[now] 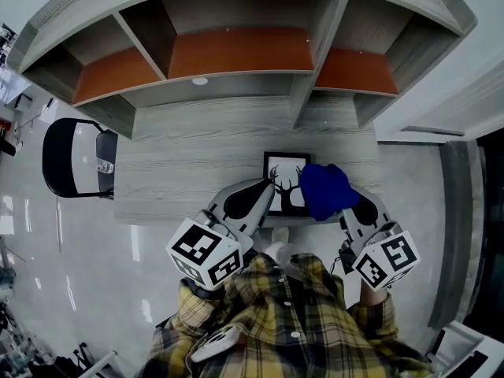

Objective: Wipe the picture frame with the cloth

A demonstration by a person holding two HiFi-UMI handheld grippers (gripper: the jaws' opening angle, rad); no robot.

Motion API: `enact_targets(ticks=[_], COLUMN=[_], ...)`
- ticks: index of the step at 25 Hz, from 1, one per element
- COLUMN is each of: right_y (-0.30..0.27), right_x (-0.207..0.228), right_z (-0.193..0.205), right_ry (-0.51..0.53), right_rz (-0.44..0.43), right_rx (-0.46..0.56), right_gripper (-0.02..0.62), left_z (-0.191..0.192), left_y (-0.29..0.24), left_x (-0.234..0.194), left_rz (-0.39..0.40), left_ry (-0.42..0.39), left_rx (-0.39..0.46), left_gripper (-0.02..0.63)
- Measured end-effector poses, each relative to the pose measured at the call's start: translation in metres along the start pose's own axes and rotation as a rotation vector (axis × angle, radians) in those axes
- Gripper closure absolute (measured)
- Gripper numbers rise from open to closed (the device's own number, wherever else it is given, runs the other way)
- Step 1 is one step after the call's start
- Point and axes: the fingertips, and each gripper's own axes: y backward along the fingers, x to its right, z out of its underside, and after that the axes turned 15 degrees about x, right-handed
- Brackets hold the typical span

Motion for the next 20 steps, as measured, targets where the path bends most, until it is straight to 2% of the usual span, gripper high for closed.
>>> enact_targets(ticks=[10,15,20], right_y=[-0.058,-0.073,-0.077], right_x=[-0.013,-0.017,-0.020], right_z=[0.003,0.021,0.040], right_ry=[-0.001,-0.026,-0.064], right_rz=[0.161,0.221,0.229], right_rx=[0.020,0.001,-0.038], right_gripper=[0.561,0.561,0.561], left_z=[-0.031,-0.019,0.001], left_y=[-0.018,-0.021,-0.019], left_x=[-0.064,-0.080,-0.089], left_rz=[0.138,0.191,0.185], left_ry=[0.015,0.046,0.084], left_rx=[-0.055,-0.113,-0.158], left_gripper=[0.600,0.600,0.600])
